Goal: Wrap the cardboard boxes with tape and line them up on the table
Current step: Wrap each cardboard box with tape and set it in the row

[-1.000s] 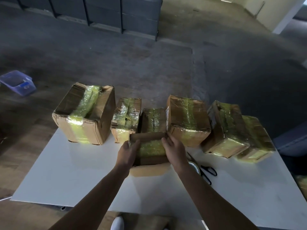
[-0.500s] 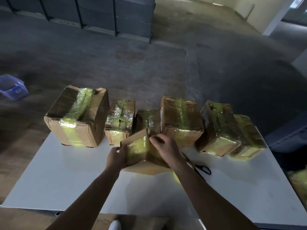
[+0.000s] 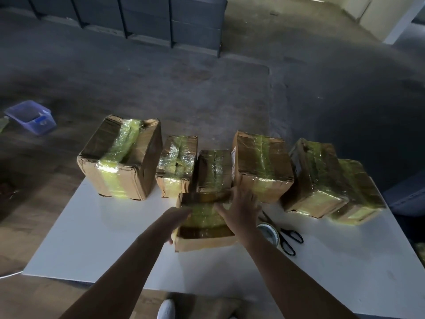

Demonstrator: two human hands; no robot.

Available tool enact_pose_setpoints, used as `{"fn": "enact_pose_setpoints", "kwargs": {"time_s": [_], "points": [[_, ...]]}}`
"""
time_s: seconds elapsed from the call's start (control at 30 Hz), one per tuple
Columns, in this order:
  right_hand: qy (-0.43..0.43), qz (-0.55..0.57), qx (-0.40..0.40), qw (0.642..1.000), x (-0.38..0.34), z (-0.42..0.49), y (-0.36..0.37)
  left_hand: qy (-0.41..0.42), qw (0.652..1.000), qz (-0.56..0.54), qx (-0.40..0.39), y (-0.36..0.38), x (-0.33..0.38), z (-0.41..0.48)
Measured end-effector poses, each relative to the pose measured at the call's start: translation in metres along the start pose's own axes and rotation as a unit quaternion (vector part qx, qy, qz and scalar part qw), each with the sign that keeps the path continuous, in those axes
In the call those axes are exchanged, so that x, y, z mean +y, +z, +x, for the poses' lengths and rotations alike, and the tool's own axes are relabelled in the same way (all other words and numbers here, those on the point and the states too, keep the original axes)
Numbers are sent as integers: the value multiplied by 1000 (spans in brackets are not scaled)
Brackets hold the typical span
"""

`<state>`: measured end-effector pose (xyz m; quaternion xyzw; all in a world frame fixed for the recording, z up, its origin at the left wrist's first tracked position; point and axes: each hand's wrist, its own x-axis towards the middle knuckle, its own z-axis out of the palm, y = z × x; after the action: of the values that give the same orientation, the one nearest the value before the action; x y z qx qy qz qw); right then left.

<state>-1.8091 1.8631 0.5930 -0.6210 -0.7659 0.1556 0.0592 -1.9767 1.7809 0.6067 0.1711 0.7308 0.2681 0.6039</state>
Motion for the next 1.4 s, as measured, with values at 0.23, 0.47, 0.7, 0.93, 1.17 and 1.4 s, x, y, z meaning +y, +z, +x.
{"fn": "enact_pose_setpoints", "kwargs": {"time_s": [0.23,0.47,0.7,0.93,1.17,1.4], "points": [[132,143,-137,971,15,2,14,40,989,-44,139,22,-19,19],[137,119,-162,970,15,10,18,27,982,-46,183,27,-24,35],[98,117,-176,972,18,18,17,26,967,73,244,28,-24,41],[133,266,-224,928,34,14,-13,133,935,218,244,20,-19,22],[78,376,-102,918,36,7,-73,253,923,205,202,18,37,-24],[129,444,92,882,48,-7,-123,463,882,-9,89,33,82,-56]]}}
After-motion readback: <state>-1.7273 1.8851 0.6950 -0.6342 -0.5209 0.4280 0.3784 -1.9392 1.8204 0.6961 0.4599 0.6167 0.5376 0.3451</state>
